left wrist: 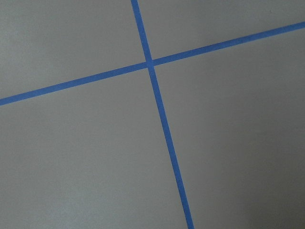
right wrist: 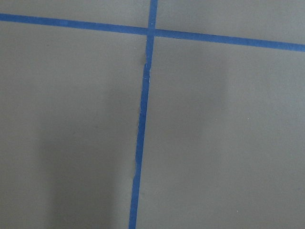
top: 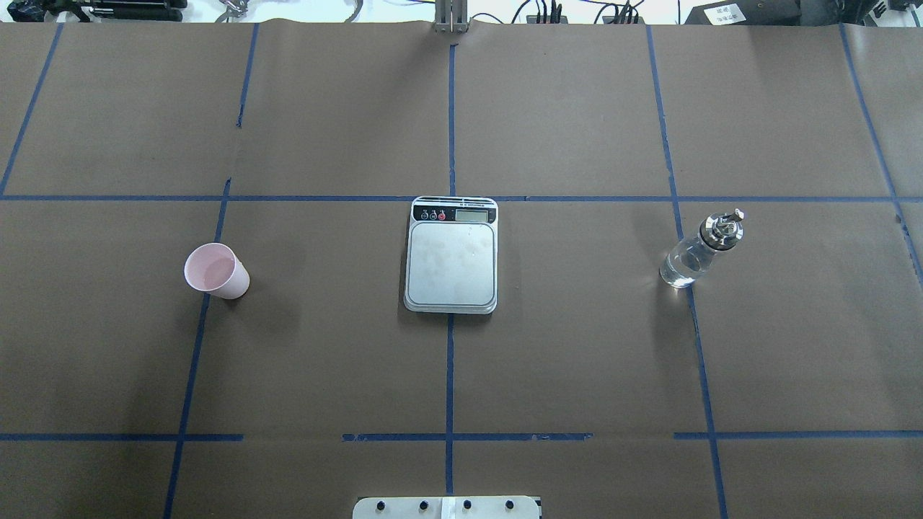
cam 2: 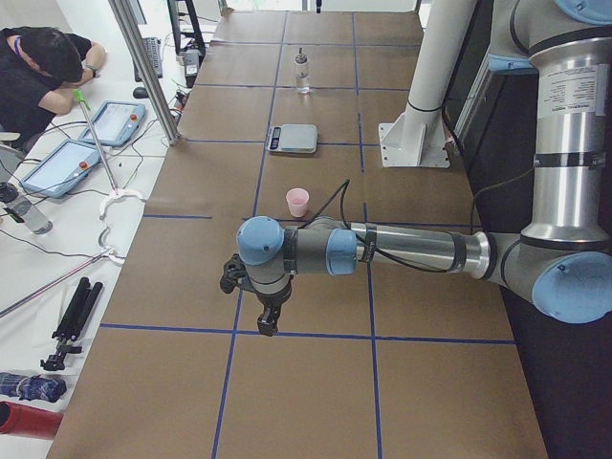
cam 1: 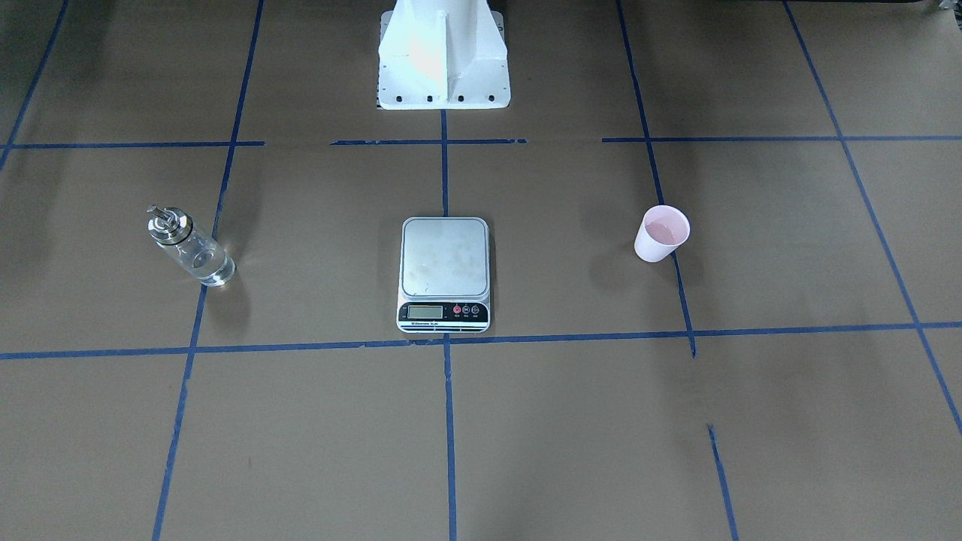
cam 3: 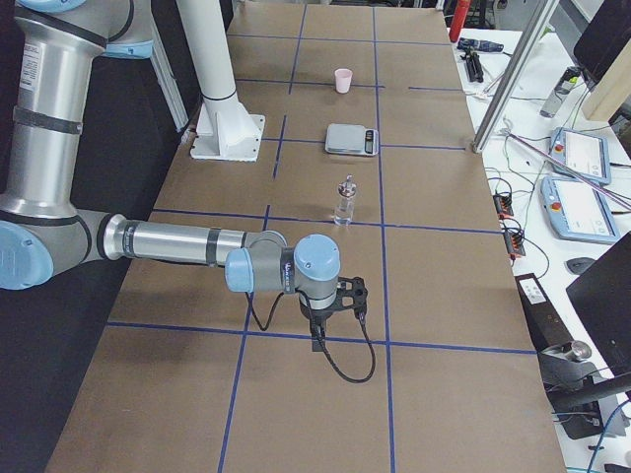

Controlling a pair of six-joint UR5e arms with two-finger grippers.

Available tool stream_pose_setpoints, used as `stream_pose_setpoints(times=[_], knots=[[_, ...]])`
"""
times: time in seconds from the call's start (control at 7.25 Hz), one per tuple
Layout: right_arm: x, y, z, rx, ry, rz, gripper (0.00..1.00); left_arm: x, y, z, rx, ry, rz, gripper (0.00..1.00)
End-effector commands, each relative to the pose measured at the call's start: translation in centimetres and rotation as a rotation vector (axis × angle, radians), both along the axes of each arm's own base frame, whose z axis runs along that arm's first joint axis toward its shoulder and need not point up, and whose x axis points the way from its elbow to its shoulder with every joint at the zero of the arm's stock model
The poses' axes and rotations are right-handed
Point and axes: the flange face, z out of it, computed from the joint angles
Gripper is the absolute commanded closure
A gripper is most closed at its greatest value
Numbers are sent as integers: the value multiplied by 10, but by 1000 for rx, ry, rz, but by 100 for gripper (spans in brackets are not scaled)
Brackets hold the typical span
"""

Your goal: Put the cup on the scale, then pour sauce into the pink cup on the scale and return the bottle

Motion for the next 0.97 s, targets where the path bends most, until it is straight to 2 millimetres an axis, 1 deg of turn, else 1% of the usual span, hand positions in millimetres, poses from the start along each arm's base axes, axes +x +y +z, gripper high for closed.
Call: stream_pose_setpoints(times=[0.0, 0.14, 0.28, 0.41, 0.55, 0.69, 0.83], knots=[[-2, -9, -10, 19, -15, -1, 0, 1, -1, -1, 64, -20, 6, 0], [-2, -12, -13, 28, -17, -1, 0, -6, -5, 9, 134, -112, 0, 0], [-2, -15, -17, 68, -15, 0, 0, -7, -10, 10, 186, -133, -7, 0], [-2, -18, -20, 123, -18, 2, 0, -5, -14, -2, 216, -110, -11, 0], [-3, -20, -27, 172, -23, 1, 0, 2, -17, -17, 235, -5, -1, 0], [-4, -35, -49, 307, -25, -1, 0, 7, -30, -48, 317, 58, -13, 0], [-9, -48, -72, 418, -35, -1, 0, 7, -47, -85, 496, 62, -21, 0]])
